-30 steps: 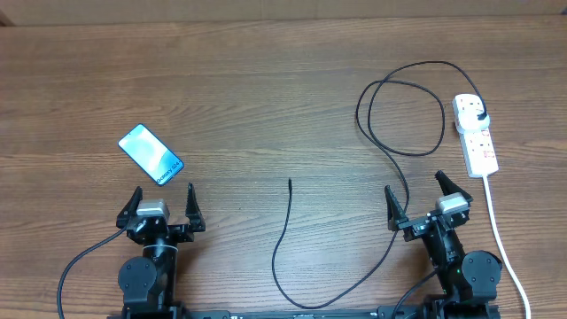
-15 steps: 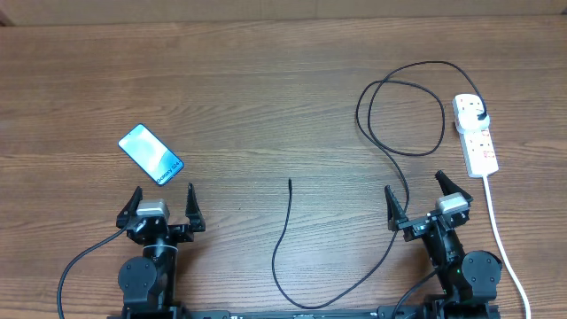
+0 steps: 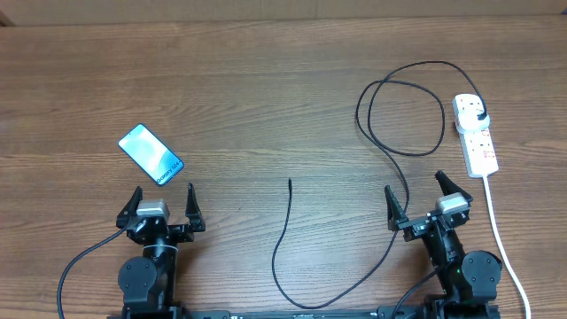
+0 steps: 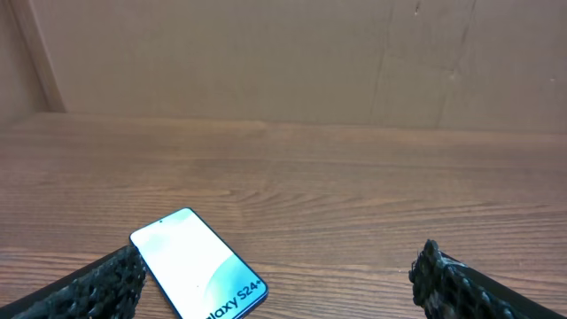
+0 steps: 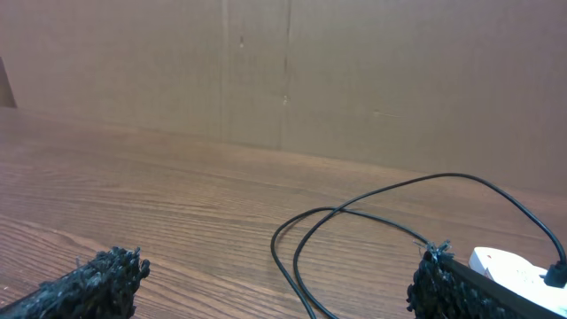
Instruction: Plug charger to phone and switch on socket
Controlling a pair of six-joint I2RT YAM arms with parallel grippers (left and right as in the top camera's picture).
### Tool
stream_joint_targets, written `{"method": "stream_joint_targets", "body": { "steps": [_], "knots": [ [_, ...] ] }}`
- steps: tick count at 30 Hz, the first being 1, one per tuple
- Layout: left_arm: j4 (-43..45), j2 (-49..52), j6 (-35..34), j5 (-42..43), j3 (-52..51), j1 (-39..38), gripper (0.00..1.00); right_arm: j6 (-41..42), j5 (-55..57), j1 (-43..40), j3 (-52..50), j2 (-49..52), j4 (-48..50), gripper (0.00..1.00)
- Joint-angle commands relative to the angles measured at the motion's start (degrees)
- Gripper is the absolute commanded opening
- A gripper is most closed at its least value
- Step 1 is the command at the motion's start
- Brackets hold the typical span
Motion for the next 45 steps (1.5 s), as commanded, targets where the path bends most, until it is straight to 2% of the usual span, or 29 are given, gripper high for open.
{"method": "stream_joint_targets", "body": {
  "steps": [1, 13, 21, 33, 38, 45],
  "knots": [
    [0.0, -0.5, 0.9, 0.6, -0.2, 0.6, 1.00, -0.1, 0.3, 0.3, -0.6, -0.5, 0.4, 1.00],
    [0.0, -0.5, 0.9, 0.9, -0.2, 0.6, 1.00, -0.1, 0.3, 0.3, -0.6, -0.5, 0.4, 1.00],
    [0.2, -0.5, 1.7, 6.0, 0.0, 0.6, 0.99, -0.1, 0.3, 0.3, -0.6, -0.5, 0.4, 1.00],
    [-8.0, 0.1, 3.3, 5.0, 9.3, 0.6, 0.99, -0.1, 0.3, 0.3, -0.6, -0.5, 0.4, 1.00],
    [-10.6, 4.9, 3.7, 4.0, 14.6, 0.6, 0.99, -0.1, 0.3, 0.3, -0.6, -0.5, 0.4, 1.00],
    [-12.5, 19.3, 4.1, 3.8, 22.8, 0.6, 1.00, -0.1, 0.3, 0.3, -0.6, -0.5, 0.4, 1.00]
  ]
}}
